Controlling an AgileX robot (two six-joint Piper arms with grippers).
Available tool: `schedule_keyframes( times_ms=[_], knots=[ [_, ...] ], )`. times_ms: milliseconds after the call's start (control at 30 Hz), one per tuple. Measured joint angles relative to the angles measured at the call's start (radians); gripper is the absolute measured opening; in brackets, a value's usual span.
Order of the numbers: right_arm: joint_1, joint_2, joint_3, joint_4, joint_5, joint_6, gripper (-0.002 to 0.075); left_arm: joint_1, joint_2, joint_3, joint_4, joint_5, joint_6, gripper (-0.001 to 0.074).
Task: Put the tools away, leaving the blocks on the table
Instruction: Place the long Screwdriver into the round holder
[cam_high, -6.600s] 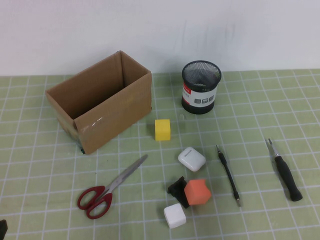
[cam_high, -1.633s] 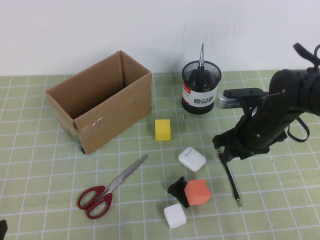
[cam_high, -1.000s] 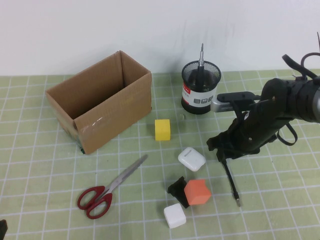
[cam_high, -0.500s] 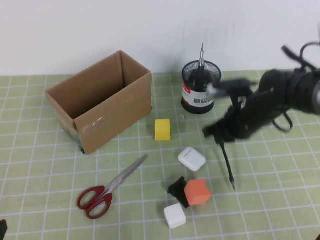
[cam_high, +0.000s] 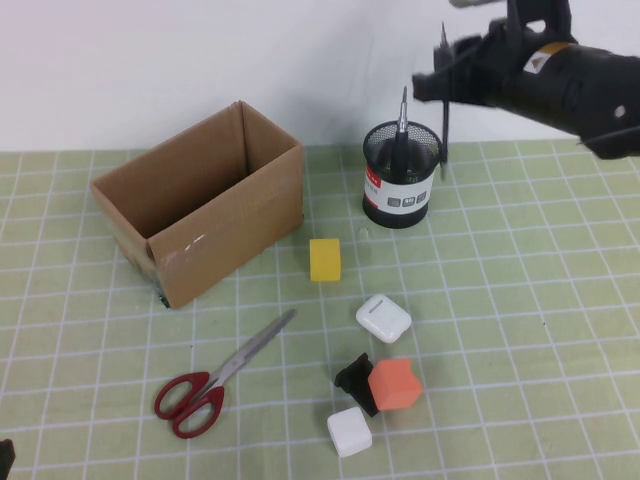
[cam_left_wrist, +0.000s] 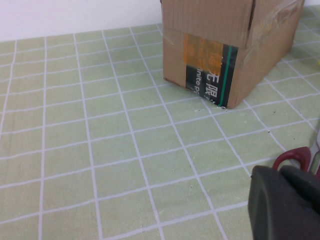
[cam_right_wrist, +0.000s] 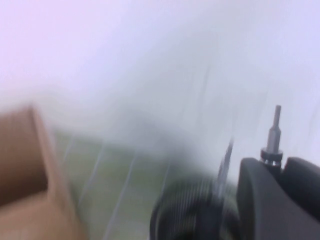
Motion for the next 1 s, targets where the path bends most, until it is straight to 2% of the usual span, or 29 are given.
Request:
schedule_keyframes(
  times_ms=[300,667,767,900,1000],
  knots=[
    [0.052,0.105,0.002,0.002,-0.384,-0.078,0.0032,0.0,0.0,0.0,0.0,0.0,0.0,-0.0004],
    [0.054,0.271,0.002,0.009,-0.532,-0.088,0.0039,0.0,0.0,0.0,0.0,0.0,0.0,-0.0004],
    [0.054,0.284,0.002,0.014,-0.532,-0.088,0.0073,0.0,0.0,0.0,0.0,0.0,0.0,-0.0004],
    [0.054,0.286,0.002,0.017,-0.545,-0.09,0.0168,0.0,0.0,0.0,0.0,0.0,0.0,-0.0004],
    [0.054,0.286,0.002,0.027,-0.548,-0.09,0.0197,0.0,0.0,0.0,0.0,0.0,0.0,-0.0004]
  ],
)
